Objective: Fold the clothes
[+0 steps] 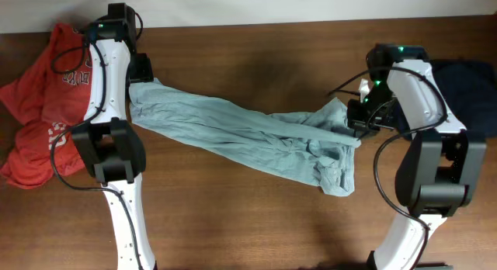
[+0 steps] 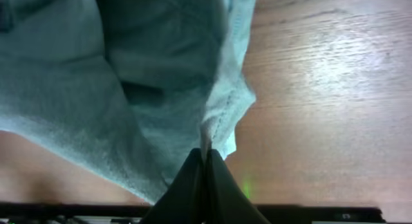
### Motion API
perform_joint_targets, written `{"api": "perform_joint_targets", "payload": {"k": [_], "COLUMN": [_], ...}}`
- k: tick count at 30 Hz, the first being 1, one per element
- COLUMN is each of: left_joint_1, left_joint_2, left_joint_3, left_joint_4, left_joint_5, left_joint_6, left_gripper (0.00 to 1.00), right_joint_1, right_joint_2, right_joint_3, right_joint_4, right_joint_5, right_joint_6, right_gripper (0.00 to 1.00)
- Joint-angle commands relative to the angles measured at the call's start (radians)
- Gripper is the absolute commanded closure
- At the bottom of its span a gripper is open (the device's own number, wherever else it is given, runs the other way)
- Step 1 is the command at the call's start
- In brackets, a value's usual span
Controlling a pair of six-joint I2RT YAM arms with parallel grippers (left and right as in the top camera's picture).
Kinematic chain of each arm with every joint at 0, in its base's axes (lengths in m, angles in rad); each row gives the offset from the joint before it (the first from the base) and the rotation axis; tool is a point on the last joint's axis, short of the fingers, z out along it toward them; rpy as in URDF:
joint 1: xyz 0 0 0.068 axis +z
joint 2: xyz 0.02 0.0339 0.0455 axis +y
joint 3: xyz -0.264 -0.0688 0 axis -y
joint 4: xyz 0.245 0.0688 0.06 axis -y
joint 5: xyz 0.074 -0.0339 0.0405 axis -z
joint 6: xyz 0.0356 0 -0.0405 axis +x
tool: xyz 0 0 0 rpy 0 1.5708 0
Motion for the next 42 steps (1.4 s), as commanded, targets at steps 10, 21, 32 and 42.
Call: {"api": "perform_joint_targets", "payload": {"k": [10,21,32,42], "left_joint_1": [0.001,0.002,0.001,0.003], "left_joint_2": [0.002,-0.022,-0.008,-0.008], "left_joint_3": [0.114,0.344,0.348,0.235], "left_joint_4": [-0.001,-0.132,-0.283,-0.306], "left_joint_5": [0.008,0.159,0.391,0.225], "left_joint_6": [0.01,0.039,0.171,0.171], "left_gripper": [0.27,0.27,0.19,0.18], "right_joint_1": [0.101,0.113,0.113,0.113], "right_joint_2": [0.001,-0.167,-0.439,-0.407], "right_joint_3": [-0.054,-0.033,-0.006,-0.01], "right_joint_4": [-0.062,-0.072,0.05,0.087], "right_joint_5": [-0.022,-0.024,-0.026,-0.08], "right_joint_6": [-0.003,0.043,0.039,0.005], "right_gripper": [0.42,0.44,0.04,0.04]}}
